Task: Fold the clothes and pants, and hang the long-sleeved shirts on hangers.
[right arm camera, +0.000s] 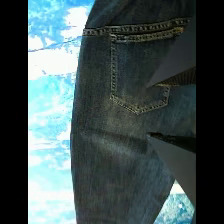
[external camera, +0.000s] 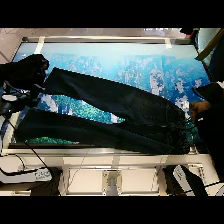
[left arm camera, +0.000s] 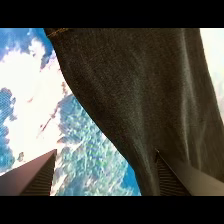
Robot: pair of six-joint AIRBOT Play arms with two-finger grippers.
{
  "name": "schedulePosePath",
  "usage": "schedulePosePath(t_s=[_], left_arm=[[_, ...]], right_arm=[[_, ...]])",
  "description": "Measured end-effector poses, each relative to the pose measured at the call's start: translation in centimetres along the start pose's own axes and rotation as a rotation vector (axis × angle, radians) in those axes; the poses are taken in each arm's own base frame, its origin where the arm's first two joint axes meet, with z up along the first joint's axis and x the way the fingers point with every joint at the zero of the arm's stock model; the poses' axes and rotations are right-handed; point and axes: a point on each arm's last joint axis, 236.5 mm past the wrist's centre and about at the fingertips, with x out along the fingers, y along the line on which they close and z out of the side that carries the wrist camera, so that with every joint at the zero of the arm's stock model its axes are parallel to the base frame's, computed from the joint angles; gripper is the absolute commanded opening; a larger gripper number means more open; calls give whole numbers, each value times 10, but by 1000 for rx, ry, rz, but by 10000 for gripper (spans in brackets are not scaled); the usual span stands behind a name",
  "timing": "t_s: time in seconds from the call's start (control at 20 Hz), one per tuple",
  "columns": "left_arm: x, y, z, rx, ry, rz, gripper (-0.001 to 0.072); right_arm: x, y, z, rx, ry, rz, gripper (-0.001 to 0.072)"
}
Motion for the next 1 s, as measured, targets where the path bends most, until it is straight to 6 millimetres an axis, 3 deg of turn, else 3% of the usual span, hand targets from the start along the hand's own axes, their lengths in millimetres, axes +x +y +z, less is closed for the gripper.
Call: schedulePosePath(t_s=[0.45, 0.6, 0.7, 1.0], left_arm=[[23, 18, 19, -29, -90, 47, 704], [38, 13, 20, -39, -89, 42, 699], [49, 8, 20, -31, -83, 37, 643], [71, 10, 18, -46, -68, 43, 644]], right_arm=[[5, 3, 4, -40, -16, -19, 345], [6, 2, 4, -40, -16, -20, 344], [6, 2, 4, -36, -16, -20, 345], [6, 4, -1, -31, 3, -15, 345]])
